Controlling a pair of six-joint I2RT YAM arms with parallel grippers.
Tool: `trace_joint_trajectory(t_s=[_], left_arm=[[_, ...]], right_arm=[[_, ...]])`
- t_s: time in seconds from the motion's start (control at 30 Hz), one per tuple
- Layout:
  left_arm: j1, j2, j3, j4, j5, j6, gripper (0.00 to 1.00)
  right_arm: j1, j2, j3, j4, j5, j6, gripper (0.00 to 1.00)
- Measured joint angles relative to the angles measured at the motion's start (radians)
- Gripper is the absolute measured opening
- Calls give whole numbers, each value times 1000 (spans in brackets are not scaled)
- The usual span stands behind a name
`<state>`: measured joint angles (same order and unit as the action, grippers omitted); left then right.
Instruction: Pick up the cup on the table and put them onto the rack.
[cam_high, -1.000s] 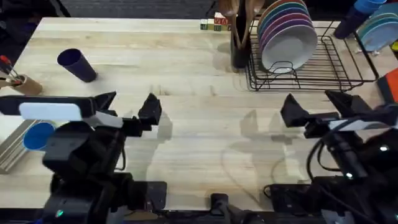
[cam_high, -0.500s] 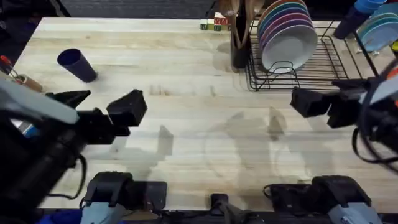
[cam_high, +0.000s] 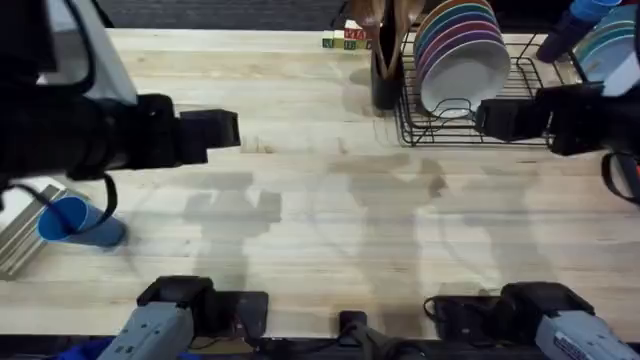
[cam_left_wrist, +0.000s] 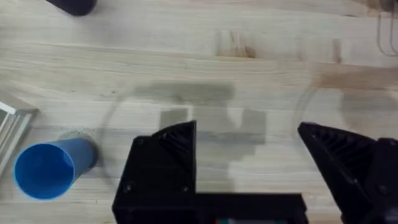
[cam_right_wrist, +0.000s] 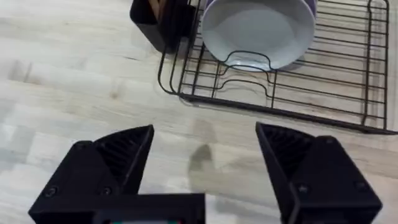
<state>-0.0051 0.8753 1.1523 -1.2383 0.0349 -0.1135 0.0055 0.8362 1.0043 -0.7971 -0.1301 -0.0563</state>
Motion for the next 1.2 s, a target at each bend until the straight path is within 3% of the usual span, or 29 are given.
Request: trace_joint_trajectory(t_s=[0.17, 0.63, 0.77, 0.8, 0.9, 1.2], left_arm=[[0, 78, 1, -1, 0, 0, 993], [0, 112, 1, -2, -2, -26, 993], [0, 112, 2, -34, -59, -139, 993], [0, 112, 2, -76, -114, -247, 993], [0, 112, 2, -114, -159, -340, 993], [0, 112, 47, -192, -266, -515, 993]], right_arm=[[0, 2, 1, 8, -10, 0, 995], [0, 2, 1, 33, -17, 0, 995], [0, 2, 1, 34, -17, 0, 996], [0, 2, 1, 34, -17, 0, 995], [0, 2, 1, 34, -17, 0, 996], [0, 2, 1, 47, -17, 0, 996]])
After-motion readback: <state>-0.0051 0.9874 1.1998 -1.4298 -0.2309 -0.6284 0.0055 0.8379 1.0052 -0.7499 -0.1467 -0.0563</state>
